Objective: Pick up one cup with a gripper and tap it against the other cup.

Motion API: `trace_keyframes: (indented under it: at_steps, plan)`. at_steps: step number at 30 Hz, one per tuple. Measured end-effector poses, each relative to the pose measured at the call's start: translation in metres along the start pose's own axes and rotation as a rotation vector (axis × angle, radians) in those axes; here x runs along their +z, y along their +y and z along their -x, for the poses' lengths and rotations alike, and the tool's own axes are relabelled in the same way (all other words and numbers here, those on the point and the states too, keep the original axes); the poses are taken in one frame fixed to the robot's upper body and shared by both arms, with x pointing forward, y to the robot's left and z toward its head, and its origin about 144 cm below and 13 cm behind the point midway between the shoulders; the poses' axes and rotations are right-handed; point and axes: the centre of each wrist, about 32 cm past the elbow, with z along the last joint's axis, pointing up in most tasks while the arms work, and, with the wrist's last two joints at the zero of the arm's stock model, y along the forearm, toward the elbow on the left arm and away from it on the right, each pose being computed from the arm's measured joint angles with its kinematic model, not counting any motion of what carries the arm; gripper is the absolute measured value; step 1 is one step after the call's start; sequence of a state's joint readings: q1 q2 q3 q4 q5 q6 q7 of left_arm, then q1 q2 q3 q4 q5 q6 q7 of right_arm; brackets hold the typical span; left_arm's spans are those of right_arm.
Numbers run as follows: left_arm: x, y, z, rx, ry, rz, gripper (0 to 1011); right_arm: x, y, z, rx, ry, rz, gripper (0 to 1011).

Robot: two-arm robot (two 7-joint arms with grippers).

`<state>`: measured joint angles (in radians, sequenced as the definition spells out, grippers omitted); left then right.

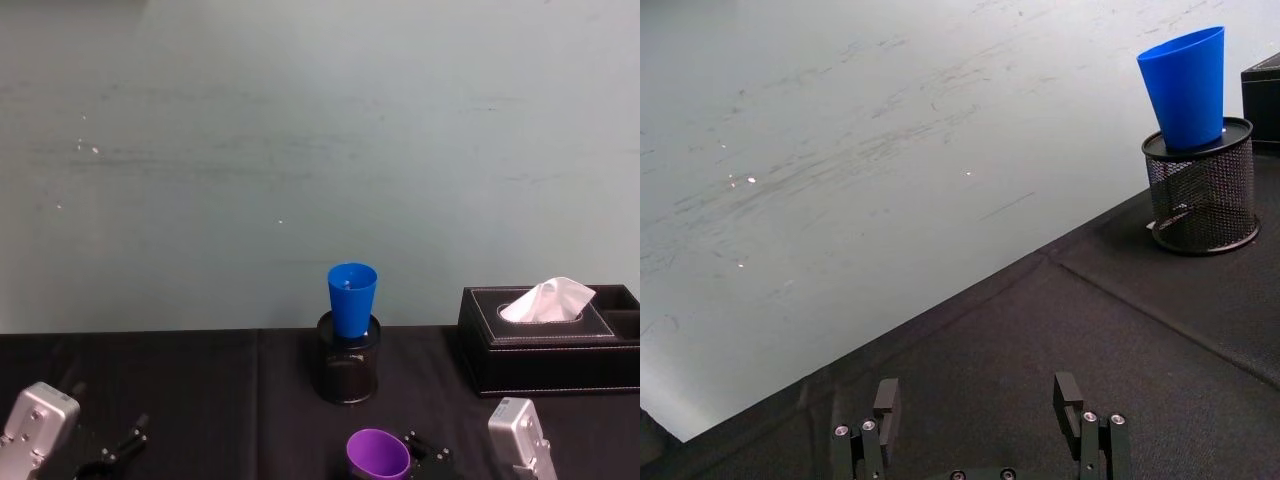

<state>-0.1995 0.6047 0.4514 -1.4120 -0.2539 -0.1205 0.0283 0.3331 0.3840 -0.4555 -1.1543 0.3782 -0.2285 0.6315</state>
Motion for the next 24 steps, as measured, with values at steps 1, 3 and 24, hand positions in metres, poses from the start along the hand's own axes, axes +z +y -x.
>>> trace_keyframes:
  at_steps: [1, 3, 24]
  plan:
    - [0.000, 0.000, 0.000, 0.000, 0.000, 0.000, 1000, 0.000, 0.000, 0.000, 0.000, 0.000, 0.000, 751]
    - [0.000, 0.000, 0.000, 0.000, 0.000, 0.000, 1000, 0.000, 0.000, 0.000, 0.000, 0.000, 0.000, 742]
    - [0.000, 0.000, 0.000, 0.000, 0.000, 0.000, 1000, 0.035, -0.003, -0.006, -0.017, -0.005, -0.043, 726]
